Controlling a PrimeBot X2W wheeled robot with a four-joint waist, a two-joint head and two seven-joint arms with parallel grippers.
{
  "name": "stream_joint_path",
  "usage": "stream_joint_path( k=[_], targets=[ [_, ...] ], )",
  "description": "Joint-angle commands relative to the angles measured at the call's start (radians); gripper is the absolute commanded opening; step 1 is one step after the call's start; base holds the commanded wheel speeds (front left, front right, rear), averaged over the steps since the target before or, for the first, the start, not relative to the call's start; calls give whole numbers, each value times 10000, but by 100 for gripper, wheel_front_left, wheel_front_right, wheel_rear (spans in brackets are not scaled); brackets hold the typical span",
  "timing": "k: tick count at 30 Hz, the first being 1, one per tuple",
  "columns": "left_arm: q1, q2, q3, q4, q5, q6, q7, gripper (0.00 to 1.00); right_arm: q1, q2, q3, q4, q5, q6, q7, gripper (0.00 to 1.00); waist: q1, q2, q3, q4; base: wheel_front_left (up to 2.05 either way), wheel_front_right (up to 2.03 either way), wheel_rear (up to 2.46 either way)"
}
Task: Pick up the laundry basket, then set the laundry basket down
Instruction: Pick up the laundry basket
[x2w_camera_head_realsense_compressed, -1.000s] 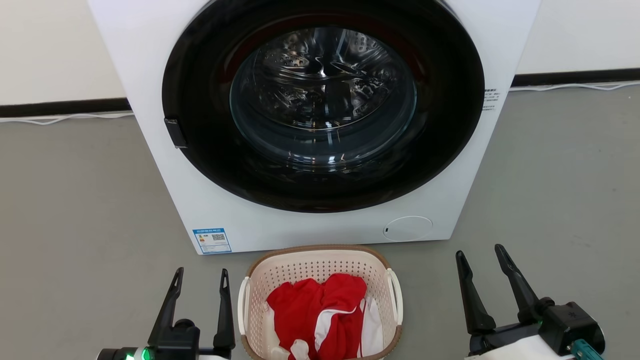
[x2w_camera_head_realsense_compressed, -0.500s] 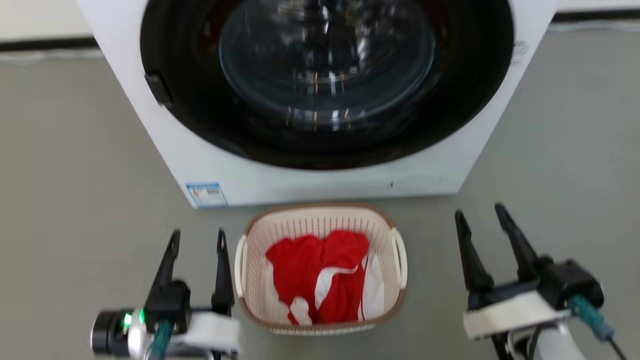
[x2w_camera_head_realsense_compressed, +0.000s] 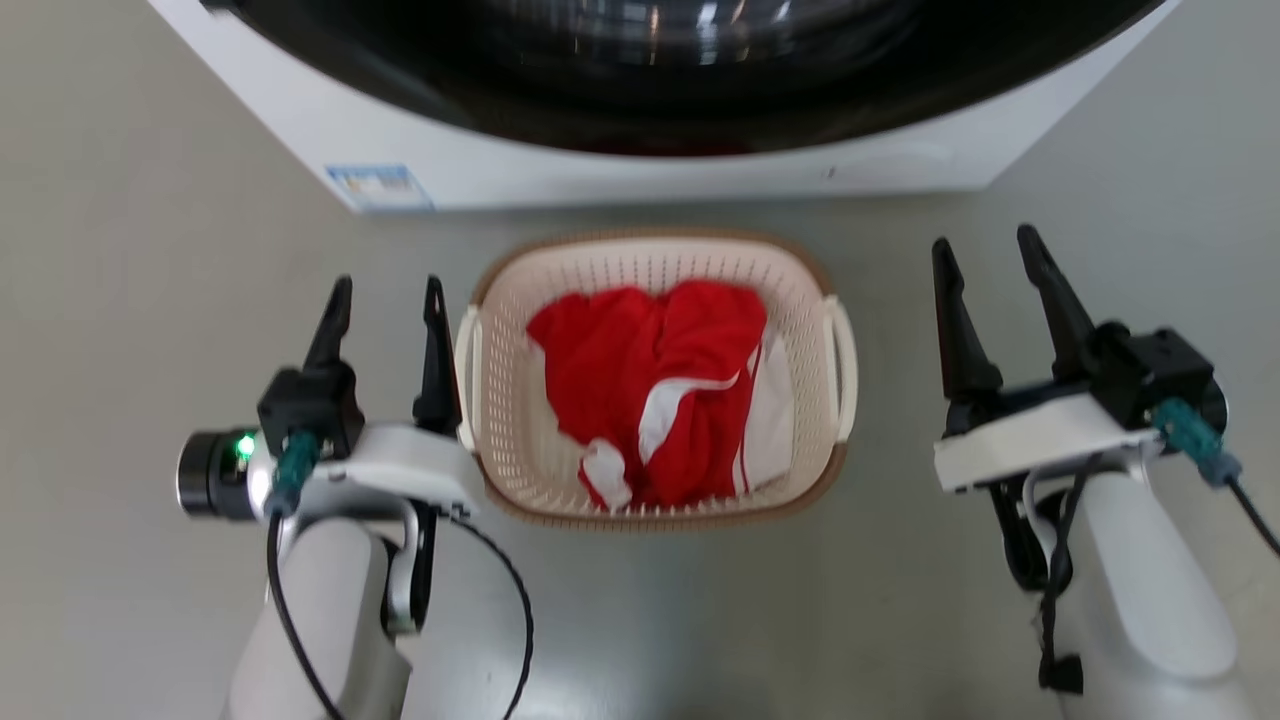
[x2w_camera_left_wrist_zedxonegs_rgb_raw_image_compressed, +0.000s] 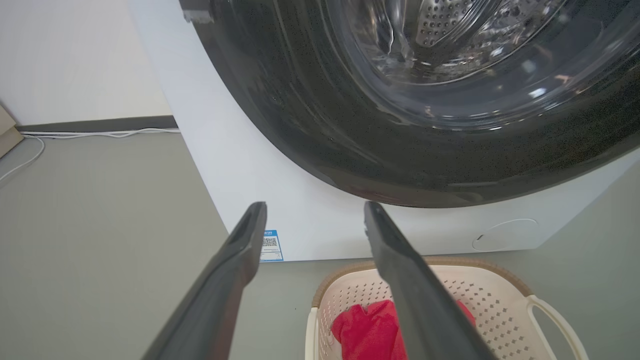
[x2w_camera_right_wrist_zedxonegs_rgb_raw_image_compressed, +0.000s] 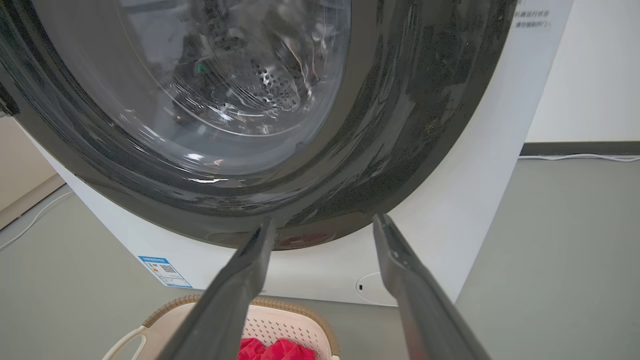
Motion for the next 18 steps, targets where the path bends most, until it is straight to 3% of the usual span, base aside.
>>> stream_joint_path(
  k=[1, 18],
  targets=[
    [-265, 96, 314, -117, -70, -49, -61, 100, -138, 34, 174, -108, -63, 69, -107, 100, 0, 0, 764, 149, 0, 0, 0],
    [-2091, -40, 163, 2889, -555, -526, -61, 100, -1451, 34, 16, 1983, 130, 69, -107, 100, 0, 0, 2552, 329, 0, 0, 0]
  ],
)
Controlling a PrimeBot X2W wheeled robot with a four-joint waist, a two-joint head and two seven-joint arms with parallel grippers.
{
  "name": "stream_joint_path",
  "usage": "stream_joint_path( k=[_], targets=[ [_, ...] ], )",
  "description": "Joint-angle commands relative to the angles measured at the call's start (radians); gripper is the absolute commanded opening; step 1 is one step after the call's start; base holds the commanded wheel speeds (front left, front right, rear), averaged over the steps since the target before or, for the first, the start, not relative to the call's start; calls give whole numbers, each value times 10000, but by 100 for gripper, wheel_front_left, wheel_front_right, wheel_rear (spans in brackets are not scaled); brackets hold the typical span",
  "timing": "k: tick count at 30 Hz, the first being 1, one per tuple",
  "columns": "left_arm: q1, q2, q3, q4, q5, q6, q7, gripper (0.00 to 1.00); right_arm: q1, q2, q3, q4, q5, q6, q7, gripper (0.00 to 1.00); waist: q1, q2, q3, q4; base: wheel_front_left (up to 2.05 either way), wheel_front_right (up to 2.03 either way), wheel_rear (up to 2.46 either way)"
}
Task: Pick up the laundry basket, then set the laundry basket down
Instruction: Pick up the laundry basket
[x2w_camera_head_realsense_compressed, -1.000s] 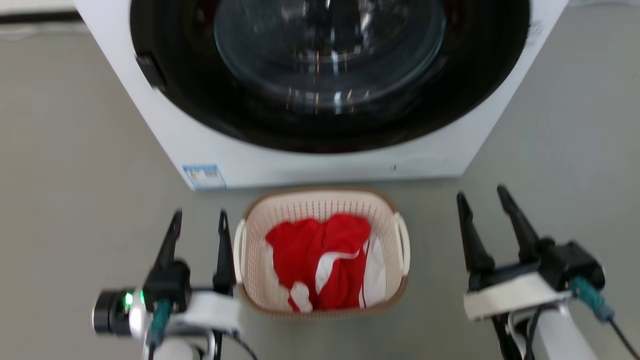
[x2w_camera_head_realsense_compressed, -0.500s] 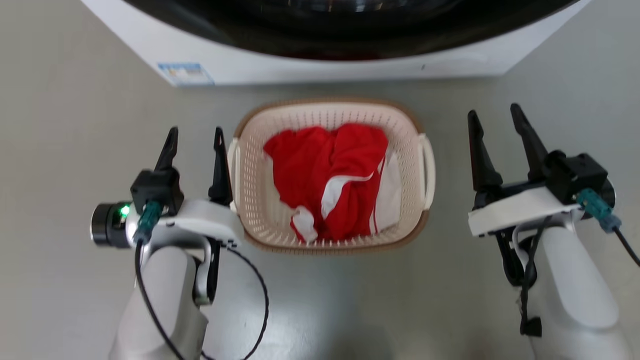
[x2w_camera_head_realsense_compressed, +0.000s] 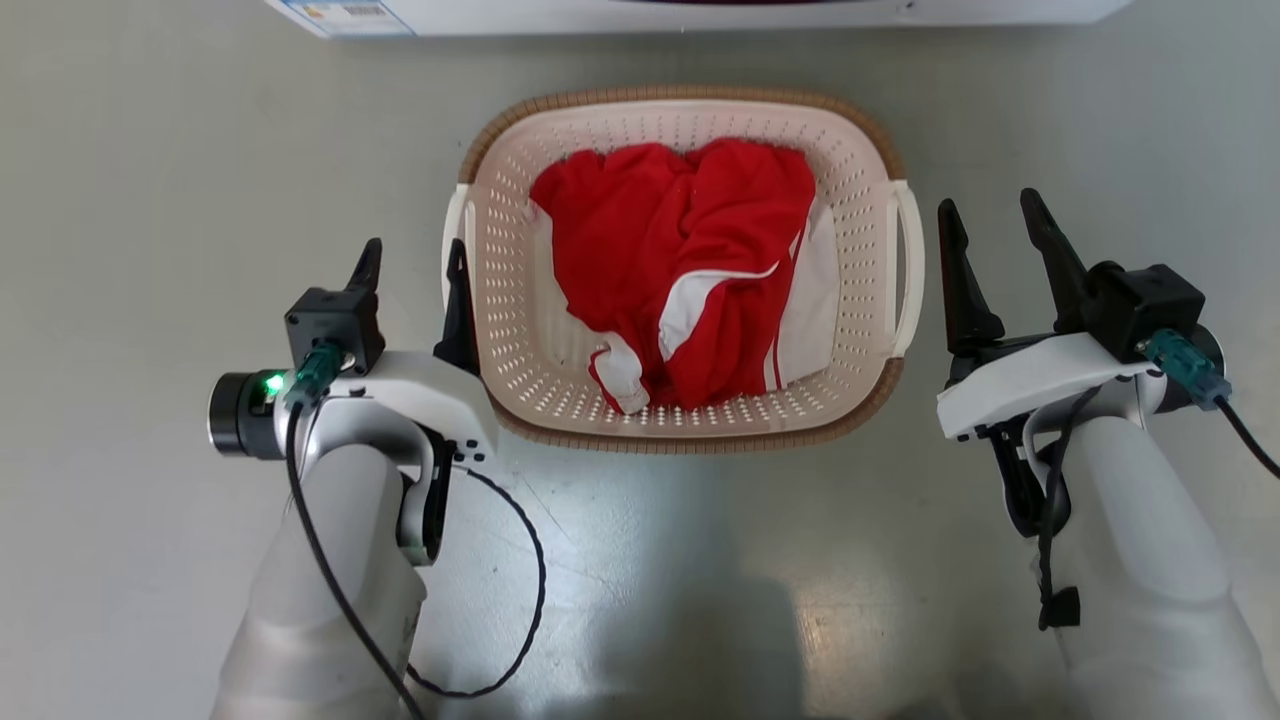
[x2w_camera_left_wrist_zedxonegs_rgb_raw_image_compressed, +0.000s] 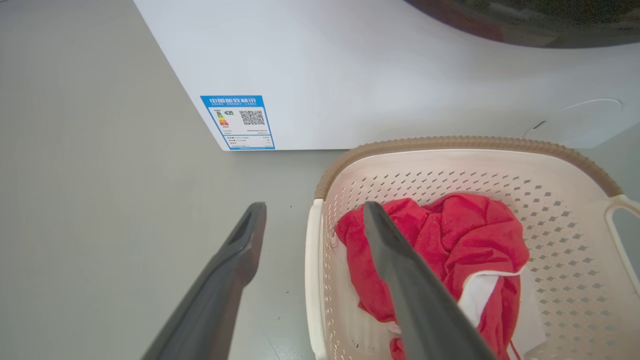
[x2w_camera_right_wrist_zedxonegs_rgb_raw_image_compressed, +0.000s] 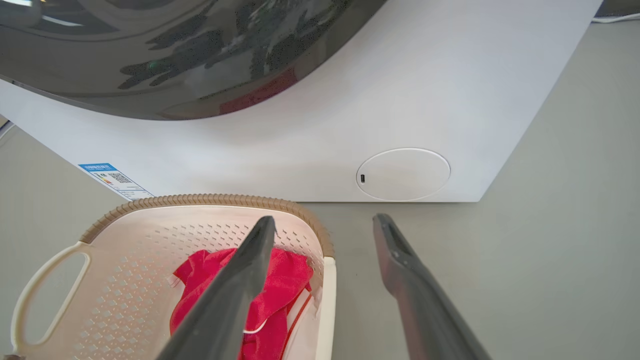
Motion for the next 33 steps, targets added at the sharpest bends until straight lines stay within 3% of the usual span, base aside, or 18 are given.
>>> stream_joint_path(
  k=[1, 15, 33],
  targets=[
    [-177, 182, 136, 117, -118, -47, -61, 100, -39, 78, 206, 35, 109, 69, -107, 100, 0, 0, 245, 1, 0, 0, 0],
    [-1431, 180, -68, 2348, -327, -296, -61, 100, -857, 78, 560, 1180, 426, 69, -107, 100, 0, 0, 1308, -16, 0, 0, 0],
    [-2465, 180, -557, 4071, -980, -462, -61, 100, -1653, 78, 1138, 3072, 792, 69, -107, 100, 0, 0, 1880, 104, 0, 0, 0]
  ],
)
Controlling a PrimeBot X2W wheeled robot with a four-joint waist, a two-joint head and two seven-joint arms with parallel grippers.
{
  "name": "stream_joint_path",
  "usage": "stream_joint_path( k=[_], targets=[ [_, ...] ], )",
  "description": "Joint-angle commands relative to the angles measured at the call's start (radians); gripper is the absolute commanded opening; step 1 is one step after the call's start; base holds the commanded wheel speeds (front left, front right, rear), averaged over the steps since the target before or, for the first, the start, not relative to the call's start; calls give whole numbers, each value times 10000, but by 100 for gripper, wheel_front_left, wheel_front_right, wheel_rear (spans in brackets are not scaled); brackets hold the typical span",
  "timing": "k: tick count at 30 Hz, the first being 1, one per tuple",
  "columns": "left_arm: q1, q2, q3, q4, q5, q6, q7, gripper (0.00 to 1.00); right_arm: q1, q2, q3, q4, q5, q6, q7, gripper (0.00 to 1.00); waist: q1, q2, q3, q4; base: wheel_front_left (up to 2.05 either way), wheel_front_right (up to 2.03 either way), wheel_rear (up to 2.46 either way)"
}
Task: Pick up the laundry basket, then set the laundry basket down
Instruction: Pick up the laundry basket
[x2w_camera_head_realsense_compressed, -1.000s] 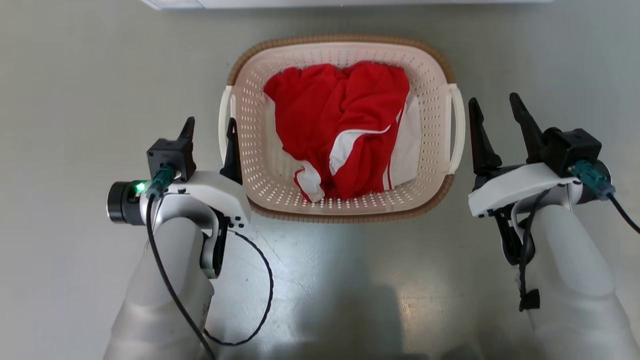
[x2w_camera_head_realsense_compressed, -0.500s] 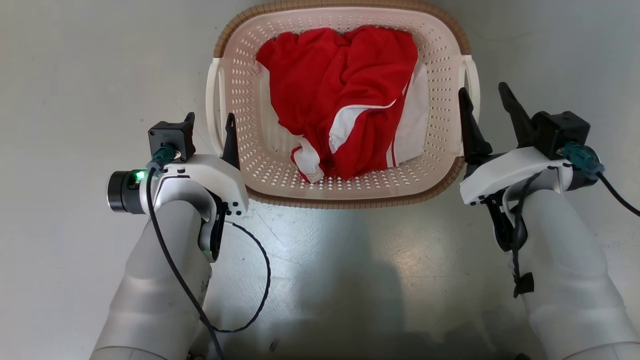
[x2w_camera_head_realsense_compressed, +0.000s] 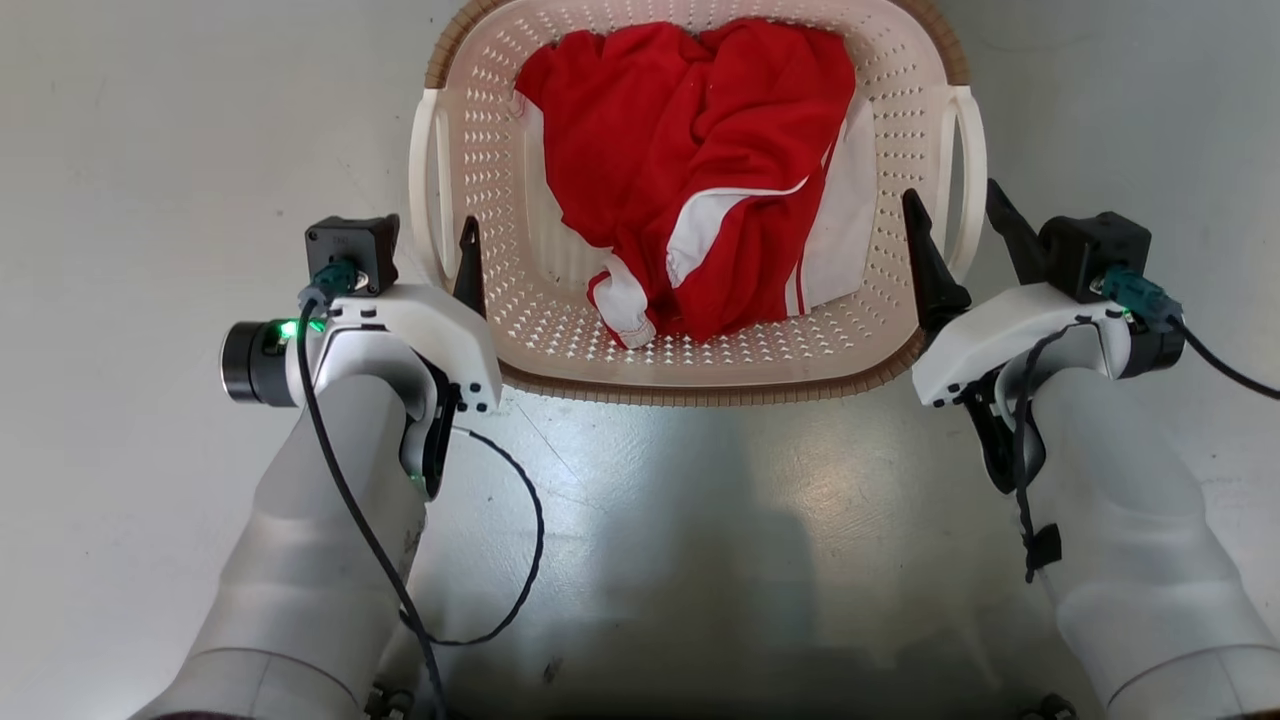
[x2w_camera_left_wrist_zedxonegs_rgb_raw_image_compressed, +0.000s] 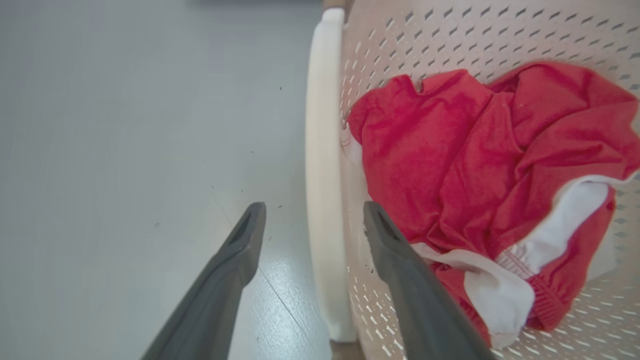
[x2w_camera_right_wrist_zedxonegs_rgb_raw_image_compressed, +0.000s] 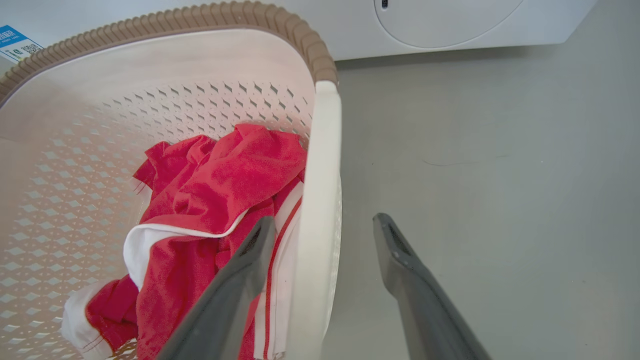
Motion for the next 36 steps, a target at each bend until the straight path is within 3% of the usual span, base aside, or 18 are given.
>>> stream_joint_path(
  k=[1, 11, 12, 13, 15, 17, 19, 36],
  targets=[
    [52, 245, 103, 30, -112, -12, -61, 100, 158, 172, 218, 31, 105, 63, -107, 100, 0, 0, 59, 11, 0, 0, 0],
    [-659, 245, -689, 679, -591, -33, -61, 100, -525, 172, 595, 846, 442, 63, -107, 100, 0, 0, 333, 68, 0, 0, 0],
    [-692, 245, -786, 707, -639, -41, -61, 100, -571, 172, 641, 888, 468, 63, -107, 96, 0, 0, 338, 71, 0, 0, 0],
    [-720, 245, -897, 761, -682, -60, -61, 85, -606, 172, 682, 925, 492, 63, -107, 78, 0, 0, 336, 70, 0, 0, 0],
    [-773, 245, -1092, 839, -782, -61, -61, 46, -670, 172, 757, 1033, 543, 63, -107, 47, 0, 0, 333, 72, 0, 0, 0],
    [-799, 245, -1307, 953, -915, -97, -61, 0, -731, 172, 841, 1233, 572, 63, -107, 33, 0, 0, 313, 64, 0, 0, 0],
    [-809, 245, -1495, 1017, -1077, -98, -61, 0, -791, 172, 896, 1386, 593, 63, -107, 0, 0, 0, 282, 61, 0, 0, 0],
    [-428, 244, -2683, 1203, -2270, 123, -61, 0, -729, 172, 922, 2548, 784, 63, -107, 0, 0, 0, -868, -17, 0, 0, 0]
  ],
)
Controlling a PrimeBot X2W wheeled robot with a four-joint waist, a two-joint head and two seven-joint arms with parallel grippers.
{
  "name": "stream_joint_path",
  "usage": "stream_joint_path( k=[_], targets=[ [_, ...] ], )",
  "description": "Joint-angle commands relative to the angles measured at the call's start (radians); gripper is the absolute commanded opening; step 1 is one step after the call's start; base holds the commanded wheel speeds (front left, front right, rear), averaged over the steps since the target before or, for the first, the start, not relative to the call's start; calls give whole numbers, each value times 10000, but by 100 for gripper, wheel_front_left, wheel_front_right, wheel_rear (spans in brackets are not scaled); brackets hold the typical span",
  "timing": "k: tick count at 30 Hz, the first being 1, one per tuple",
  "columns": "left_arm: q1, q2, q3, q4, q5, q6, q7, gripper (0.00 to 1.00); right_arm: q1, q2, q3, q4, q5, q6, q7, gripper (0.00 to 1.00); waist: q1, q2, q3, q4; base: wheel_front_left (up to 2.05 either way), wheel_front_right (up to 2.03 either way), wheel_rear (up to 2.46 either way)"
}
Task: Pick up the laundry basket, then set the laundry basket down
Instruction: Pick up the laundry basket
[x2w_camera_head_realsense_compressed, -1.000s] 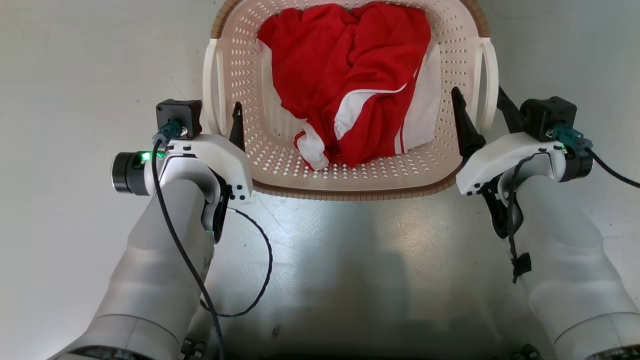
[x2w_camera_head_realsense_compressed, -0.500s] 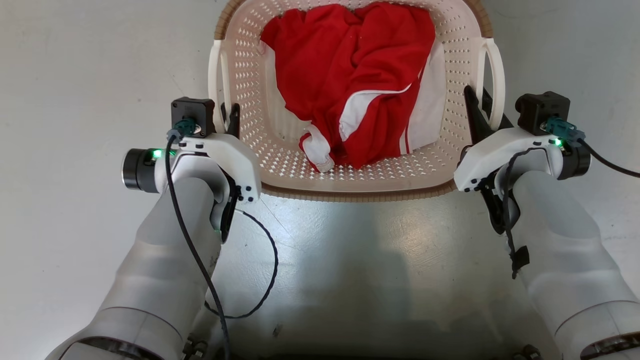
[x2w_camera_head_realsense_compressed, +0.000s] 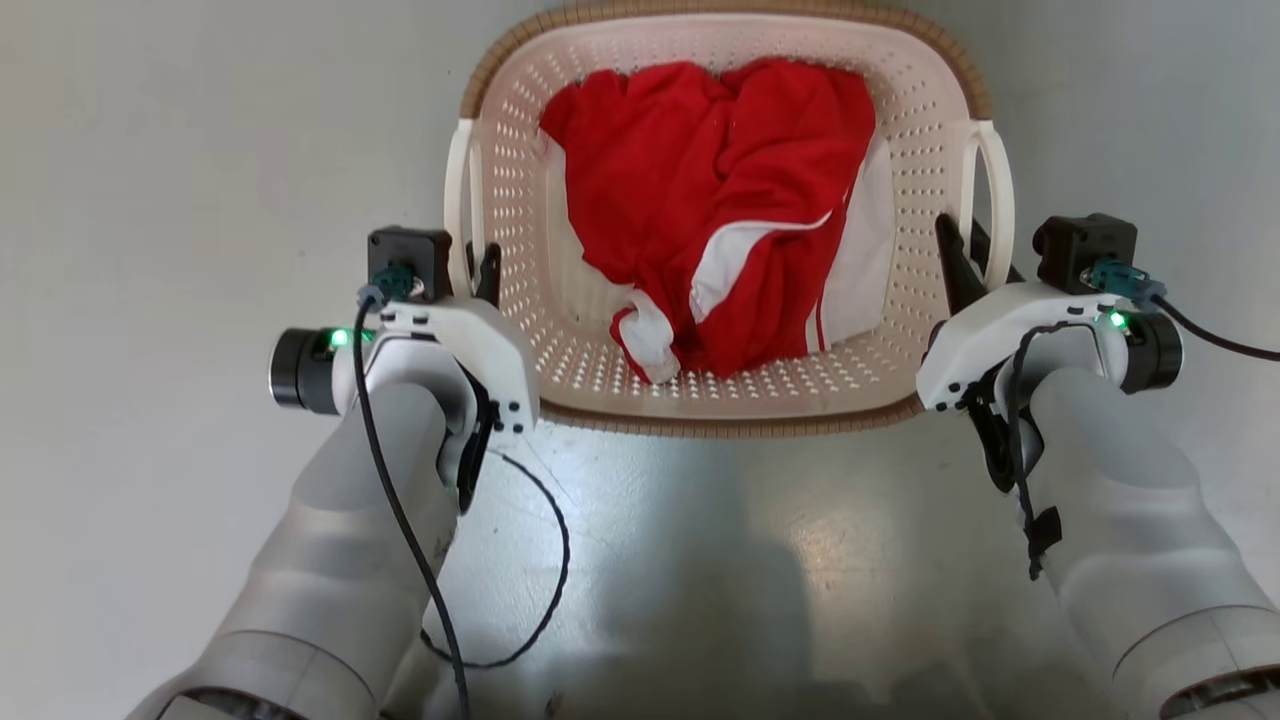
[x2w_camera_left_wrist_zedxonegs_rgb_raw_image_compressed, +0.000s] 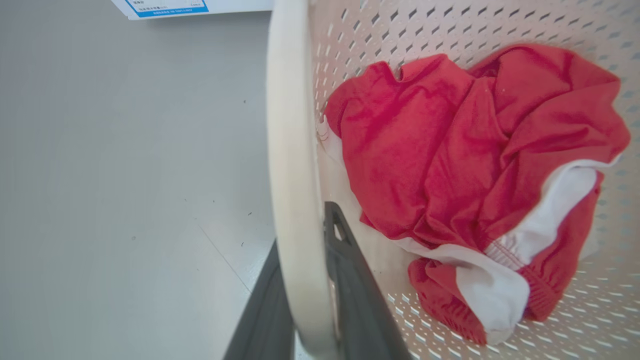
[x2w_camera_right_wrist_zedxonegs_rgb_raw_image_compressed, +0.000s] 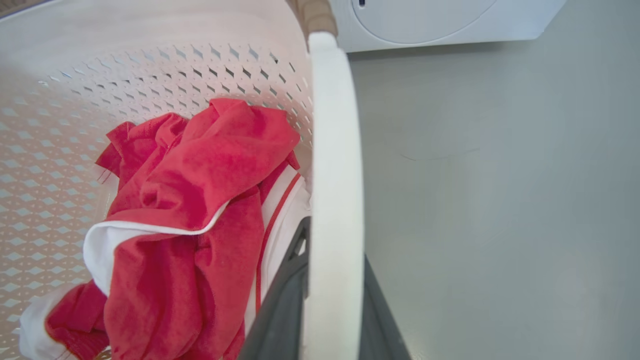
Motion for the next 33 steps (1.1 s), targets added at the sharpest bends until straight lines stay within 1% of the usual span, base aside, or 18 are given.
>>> stream_joint_path(
  k=[1, 10, 16, 25, 33],
  targets=[
    [337, 352, 74, -44, -34, 136, -65, 0, 452, 237, 278, -1, -6, 83, -107, 0, -1, 0, -248, -36, 0, 0, 0],
    [1070, 352, -580, 244, -681, 196, -65, 0, 799, 237, 954, 614, 653, 83, -107, 0, -1, 0, -1673, -136, 0, 0, 0],
    [1883, 352, -1178, 410, -1321, 201, 14, 0, 1467, 237, 1710, 983, 1251, 83, -98, 0, -1, 0, -2923, -137, 0, 0, 0],
    [3171, 352, -2050, 461, -2261, 350, 476, 0, 2820, 237, 3173, 1105, 2437, 83, 783, 0, -1, 0, -4907, -153, 0, 0, 0],
    [4130, 352, -2638, 509, -2853, 456, 779, 0, 3871, 237, 4082, 1059, 3361, 83, 1241, 0, -1, 0, -6307, -179, 0, 0, 0]
  ],
)
